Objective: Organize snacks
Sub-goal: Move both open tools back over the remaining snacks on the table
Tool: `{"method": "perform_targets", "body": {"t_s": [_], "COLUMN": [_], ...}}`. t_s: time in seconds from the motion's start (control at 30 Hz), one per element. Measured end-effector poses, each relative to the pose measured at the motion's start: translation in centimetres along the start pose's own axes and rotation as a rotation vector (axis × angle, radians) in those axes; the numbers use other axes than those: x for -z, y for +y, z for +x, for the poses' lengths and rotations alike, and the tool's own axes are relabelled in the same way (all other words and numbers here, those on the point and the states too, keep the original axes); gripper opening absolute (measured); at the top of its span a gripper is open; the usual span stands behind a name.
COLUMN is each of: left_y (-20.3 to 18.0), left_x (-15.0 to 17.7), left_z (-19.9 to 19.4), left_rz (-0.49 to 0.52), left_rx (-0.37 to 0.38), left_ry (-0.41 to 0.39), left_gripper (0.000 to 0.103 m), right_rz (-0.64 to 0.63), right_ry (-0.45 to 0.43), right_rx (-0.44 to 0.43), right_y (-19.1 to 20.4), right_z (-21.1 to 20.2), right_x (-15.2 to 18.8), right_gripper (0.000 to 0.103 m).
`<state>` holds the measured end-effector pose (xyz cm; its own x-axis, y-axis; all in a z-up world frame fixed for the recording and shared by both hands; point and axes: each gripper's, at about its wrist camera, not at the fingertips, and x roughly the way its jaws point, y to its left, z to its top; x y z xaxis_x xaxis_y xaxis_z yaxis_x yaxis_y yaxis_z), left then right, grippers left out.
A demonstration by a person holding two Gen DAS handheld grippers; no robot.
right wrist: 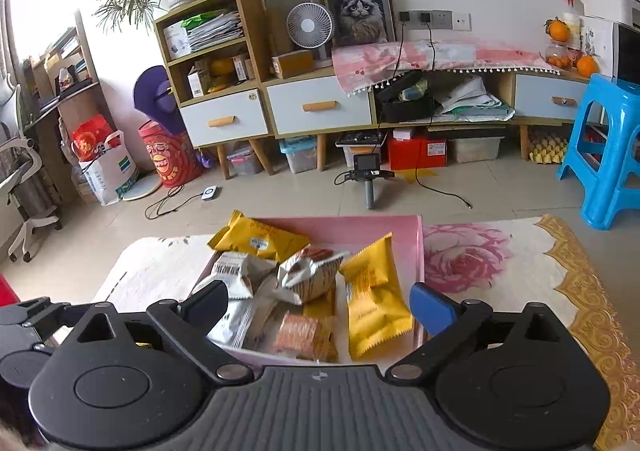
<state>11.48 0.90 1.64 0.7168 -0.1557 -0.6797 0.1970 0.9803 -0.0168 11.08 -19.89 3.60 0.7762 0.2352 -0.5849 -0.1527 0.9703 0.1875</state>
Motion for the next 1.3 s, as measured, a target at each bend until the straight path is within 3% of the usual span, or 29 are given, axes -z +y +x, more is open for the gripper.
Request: {"method": "perform_targets", "body": {"t_s": [0.33, 0.6, 0.73, 0.97, 1.07, 1.3], "left_y": [1.6, 2.7, 3.5, 4.8, 5.2, 5.9], "left_x": [3.5, 6.3, 7.4, 9.9, 10.7, 11.1], "left_z": [-0.8, -0.7, -0.3, 1.3, 2.0, 2.5], "left_rz": [0.021, 0.135, 0.136, 0.099, 0.129, 0.158], "left_rx": [-0.038, -0.041, -0.01, 0.041, 0.076, 0.166], "left_ry": [0.017, -0.004, 0.0, -0.009, -0.012, -0.036], "left_gripper": [0.097, 0.097, 0.097, 0.097, 0.097, 0.097], "right_rz": [0.018, -0.049, -0.091, -0.142, -0.171, -0.305], "right_ry": [0.028, 0.056, 0.046, 0.013, 0.003, 0.067], "right_rx": [-0.044, -0.092, -0.097, -0.015, -0.013, -0.018], "right_y": [-0.9, -0.4, -0.8, -2.9, -3.8, -4.8], "right_z": [-1.4, -2.4, -3.1, -2.9, -2.3, 0.3], "right_x": [3.2, 5.3, 6.1, 7.8, 9.2, 11.2], "right_gripper": [0.094, 0.095, 0.095, 0.095, 0.095, 0.095]}}
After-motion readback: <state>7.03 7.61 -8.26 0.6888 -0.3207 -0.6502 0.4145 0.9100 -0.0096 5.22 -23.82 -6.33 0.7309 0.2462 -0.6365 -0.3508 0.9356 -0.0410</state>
